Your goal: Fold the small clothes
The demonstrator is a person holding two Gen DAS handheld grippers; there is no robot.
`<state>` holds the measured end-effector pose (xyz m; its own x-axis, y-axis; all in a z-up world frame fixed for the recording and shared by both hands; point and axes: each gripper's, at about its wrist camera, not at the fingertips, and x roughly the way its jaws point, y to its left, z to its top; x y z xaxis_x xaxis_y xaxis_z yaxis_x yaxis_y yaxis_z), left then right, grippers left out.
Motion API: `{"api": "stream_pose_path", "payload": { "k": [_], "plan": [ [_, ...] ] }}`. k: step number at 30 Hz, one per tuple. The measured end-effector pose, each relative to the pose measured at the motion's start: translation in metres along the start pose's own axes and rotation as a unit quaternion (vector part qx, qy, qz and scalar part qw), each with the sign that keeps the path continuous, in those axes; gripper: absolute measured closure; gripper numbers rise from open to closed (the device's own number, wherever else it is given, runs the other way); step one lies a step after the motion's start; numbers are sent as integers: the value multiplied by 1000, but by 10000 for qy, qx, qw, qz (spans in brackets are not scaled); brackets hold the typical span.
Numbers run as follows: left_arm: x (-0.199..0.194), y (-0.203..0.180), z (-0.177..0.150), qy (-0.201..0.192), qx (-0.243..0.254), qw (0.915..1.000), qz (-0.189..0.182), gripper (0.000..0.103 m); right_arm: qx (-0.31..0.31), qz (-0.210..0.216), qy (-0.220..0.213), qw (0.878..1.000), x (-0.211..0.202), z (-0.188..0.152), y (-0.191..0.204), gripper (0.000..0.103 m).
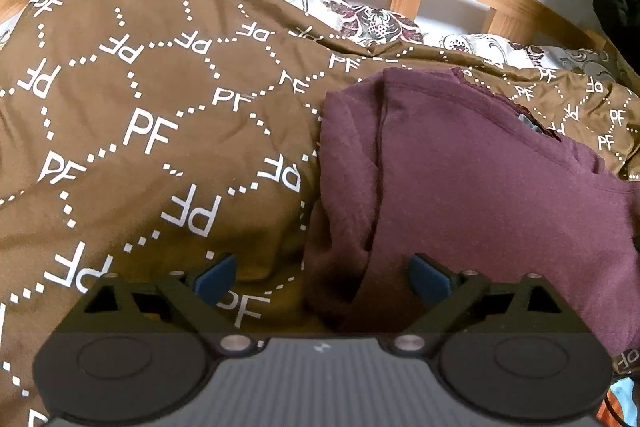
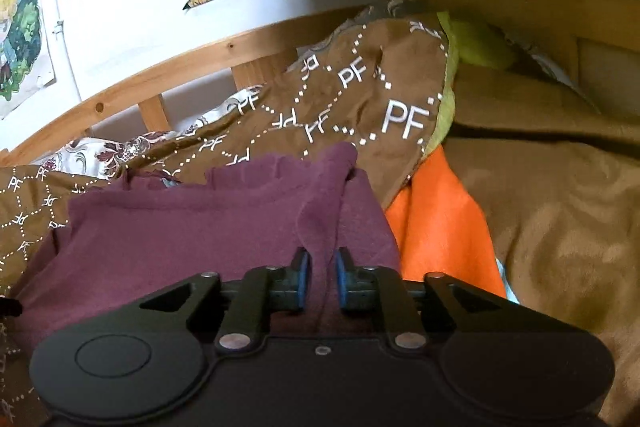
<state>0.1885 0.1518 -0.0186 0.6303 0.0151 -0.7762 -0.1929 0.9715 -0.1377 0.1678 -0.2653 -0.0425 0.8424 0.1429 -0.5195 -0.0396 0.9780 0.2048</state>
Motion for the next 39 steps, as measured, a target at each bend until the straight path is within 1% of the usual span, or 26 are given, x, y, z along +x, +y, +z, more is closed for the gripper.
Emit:
{"api": "stream_pose_path", "payload": {
  "k": [2, 3, 4, 5, 6, 9, 12, 15, 22, 27, 31, 35, 37, 39],
  "plan": [
    [1, 0, -1, 33, -16, 10000, 15, 6, -195, -82, -68, 9998, -3, 0, 5, 73],
    [2, 0, -1, 42, -18, 10000, 23, 5, -310, -123, -140, 9993, -5, 0, 8, 64],
    [3, 0, -2, 51, -28, 10000, 40, 4, -458, -166, -232, 9985, -8, -1, 12, 49],
    [3, 1, -2, 62, -43, 10000, 59, 3, -644, -207, -345, 9971, -11, -2, 17, 41],
    [4, 1, -3, 83, -61, 9999, 76, 2, -800, -220, -439, 9956, -13, -3, 21, 28],
    [7, 4, -4, 190, -163, 9997, 83, 1, -1142, -182, -541, 9918, -17, -6, 32, 17],
    [10, 9, -5, 320, -332, 9989, 57, 1, -1223, -98, -514, 9911, -16, -8, 37, 6],
    [12, 12, -5, 395, -465, 9981, 19, 1, -1214, -14, -479, 9914, -15, -10, 39, 1],
    [13, 10, -6, 398, -460, 9981, 44, 1, -1410, 59, -539, 9885, -18, -17, 52, 1],
    [14, 10, -5, 388, -445, 9982, 71, 1, -1407, 149, -483, 9888, -19, -19, 59, 1],
    [16, 9, -5, 375, -469, 9981, 114, 0, -1275, 118, -417, 9909, -17, -18, 68, 1],
    [17, 9, -6, 364, -549, 9977, 141, 0, -1017, 146, -228, 9944, -12, -15, 84, 1],
    [15, 9, -5, 328, -617, 9975, 115, 1, -1142, 247, -122, 9931, -10, -22, 92, 1],
    [10, 9, -4, 177, -666, 9976, -55, 1, -1427, 388, 90, 9890, -7, -32, 98, 1]
  ]
}}
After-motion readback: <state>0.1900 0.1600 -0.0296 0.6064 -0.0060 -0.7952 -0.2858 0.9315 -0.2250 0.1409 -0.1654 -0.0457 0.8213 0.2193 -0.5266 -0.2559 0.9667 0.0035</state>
